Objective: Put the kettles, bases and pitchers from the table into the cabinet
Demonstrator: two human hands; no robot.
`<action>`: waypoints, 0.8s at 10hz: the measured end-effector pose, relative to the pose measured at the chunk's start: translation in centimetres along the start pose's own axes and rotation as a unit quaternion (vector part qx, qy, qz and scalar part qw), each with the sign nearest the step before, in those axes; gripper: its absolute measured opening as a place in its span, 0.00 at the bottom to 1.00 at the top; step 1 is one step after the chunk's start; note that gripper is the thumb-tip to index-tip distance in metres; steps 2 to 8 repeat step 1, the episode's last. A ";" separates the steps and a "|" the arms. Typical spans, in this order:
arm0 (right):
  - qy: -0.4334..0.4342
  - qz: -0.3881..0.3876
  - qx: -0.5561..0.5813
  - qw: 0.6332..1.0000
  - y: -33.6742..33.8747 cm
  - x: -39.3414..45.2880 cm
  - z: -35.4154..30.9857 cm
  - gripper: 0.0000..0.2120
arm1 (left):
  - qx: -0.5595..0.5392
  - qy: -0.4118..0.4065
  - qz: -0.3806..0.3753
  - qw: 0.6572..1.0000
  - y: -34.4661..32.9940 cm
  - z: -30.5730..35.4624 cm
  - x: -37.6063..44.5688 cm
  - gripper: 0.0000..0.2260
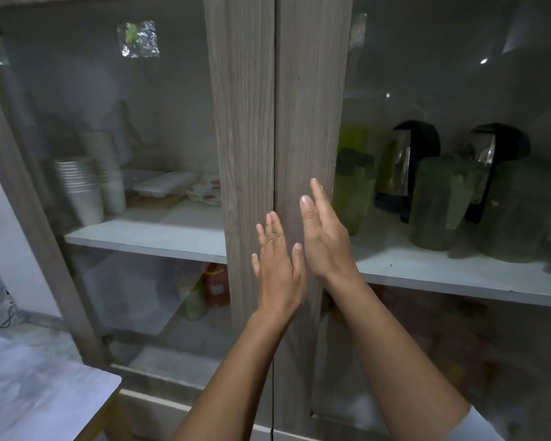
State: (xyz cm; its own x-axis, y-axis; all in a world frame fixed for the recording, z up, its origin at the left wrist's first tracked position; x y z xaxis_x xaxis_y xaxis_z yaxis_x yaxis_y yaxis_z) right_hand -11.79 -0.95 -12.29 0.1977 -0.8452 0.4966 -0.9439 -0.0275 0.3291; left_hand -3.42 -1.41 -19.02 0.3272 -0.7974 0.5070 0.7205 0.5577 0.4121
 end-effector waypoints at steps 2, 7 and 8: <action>-0.035 0.026 0.026 0.999 0.3 -1.3 0.0 0.24 | -0.018 0.014 -0.012 1.000 0.9 0.0 -1.7 0.27; -0.035 0.026 0.026 0.999 0.3 -1.3 0.0 0.24 | -0.018 0.014 -0.012 1.000 0.9 0.0 -1.7 0.27; -0.035 0.026 0.026 0.999 0.3 -1.3 0.0 0.24 | -0.018 0.014 -0.012 1.000 0.9 0.0 -1.7 0.27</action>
Point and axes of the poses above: each hand's wrist, its own x-axis towards the middle knuckle, its own y-axis out of the back of the hand, z = x × y, the point moved 6 cm from there along x, towards the middle knuckle, and after that the axes turned 3 degrees about -x, right-handed, at the moved point
